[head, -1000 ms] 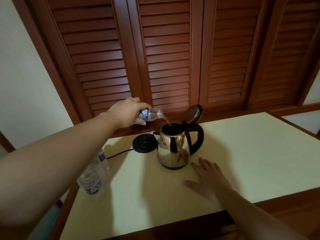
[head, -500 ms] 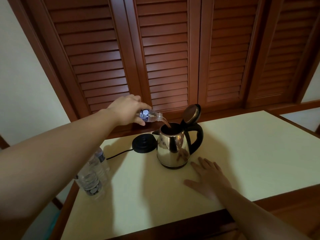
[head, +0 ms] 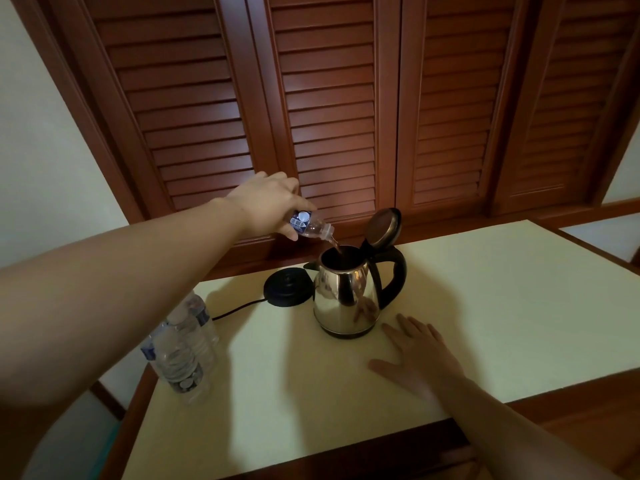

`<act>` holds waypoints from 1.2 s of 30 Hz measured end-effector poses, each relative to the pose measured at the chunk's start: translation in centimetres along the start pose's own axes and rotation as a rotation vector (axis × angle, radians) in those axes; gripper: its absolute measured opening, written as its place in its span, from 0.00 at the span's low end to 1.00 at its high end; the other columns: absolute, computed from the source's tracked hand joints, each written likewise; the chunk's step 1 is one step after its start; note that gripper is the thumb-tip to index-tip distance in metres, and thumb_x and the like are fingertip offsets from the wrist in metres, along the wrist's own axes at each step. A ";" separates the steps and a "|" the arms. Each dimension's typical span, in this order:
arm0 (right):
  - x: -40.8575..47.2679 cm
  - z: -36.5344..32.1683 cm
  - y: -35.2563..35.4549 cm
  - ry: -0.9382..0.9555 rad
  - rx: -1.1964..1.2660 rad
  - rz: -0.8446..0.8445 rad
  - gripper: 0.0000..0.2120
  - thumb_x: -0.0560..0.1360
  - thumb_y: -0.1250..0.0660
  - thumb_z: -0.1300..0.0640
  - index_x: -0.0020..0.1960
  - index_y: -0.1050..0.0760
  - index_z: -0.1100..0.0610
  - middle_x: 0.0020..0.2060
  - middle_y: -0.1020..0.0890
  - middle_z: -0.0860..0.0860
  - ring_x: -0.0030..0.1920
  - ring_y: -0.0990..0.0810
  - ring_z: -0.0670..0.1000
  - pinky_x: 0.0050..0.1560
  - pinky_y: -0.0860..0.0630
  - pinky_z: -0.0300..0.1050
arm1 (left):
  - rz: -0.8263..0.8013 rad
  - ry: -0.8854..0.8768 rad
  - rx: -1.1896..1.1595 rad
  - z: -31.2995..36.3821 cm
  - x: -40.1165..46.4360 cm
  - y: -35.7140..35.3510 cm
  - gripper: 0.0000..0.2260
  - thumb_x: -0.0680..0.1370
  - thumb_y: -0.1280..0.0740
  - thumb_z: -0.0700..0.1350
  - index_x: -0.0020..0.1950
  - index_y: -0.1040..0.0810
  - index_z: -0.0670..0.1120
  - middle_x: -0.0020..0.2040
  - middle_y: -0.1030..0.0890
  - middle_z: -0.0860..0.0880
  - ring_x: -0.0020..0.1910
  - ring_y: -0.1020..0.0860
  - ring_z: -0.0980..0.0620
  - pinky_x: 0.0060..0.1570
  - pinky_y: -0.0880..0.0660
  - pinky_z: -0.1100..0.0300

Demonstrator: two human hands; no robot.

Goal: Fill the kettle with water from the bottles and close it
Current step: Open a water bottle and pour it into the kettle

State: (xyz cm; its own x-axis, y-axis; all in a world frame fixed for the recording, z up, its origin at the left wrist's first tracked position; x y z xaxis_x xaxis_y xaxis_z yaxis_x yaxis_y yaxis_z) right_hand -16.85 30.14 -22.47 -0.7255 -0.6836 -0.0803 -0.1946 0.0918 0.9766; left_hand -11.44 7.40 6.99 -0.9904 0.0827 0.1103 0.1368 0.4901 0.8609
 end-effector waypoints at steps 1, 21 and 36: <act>0.0 0.0 0.0 -0.003 0.004 0.003 0.50 0.68 0.54 0.16 0.83 0.52 0.40 0.84 0.53 0.48 0.83 0.56 0.50 0.82 0.58 0.54 | -0.003 -0.010 0.017 0.2 0.2 0.2 0.31 0.75 0.30 0.65 0.77 0.31 0.61 0.58 0.27 0.50 0.61 0.30 0.47 0.57 0.31 0.50; -0.1 0.1 0.1 -0.007 0.022 0.007 0.48 0.69 0.54 0.18 0.83 0.52 0.39 0.84 0.54 0.46 0.83 0.56 0.50 0.82 0.58 0.53 | 0.055 -0.053 0.130 2.1 0.8 2.4 0.31 0.77 0.28 0.60 0.78 0.33 0.60 0.59 0.28 0.49 0.61 0.31 0.47 0.56 0.35 0.51; -0.4 -0.5 1.9 -0.040 0.133 0.046 0.44 0.72 0.42 0.22 0.80 0.38 0.44 0.82 0.41 0.47 0.81 0.46 0.52 0.80 0.49 0.52 | 0.276 0.537 -0.817 2.9 -7.3 -8.6 0.28 0.73 0.22 0.55 0.71 0.25 0.56 0.56 0.23 0.51 0.54 0.25 0.51 0.52 0.31 0.59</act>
State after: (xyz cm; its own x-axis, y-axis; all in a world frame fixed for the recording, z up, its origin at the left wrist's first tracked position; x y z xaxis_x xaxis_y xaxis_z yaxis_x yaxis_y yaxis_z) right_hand -16.58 30.23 -20.51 -0.7605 -0.6477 -0.0468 -0.2450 0.2194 0.9444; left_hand -5.37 5.10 -2.70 -0.8304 -0.3963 0.3916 0.5073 -0.2473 0.8255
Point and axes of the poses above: each hand's wrist, its own x-axis towards the middle knuckle, its own y-axis out of the back of the hand, z = x × y, the point moved 9 cm from there along x, towards the middle knuckle
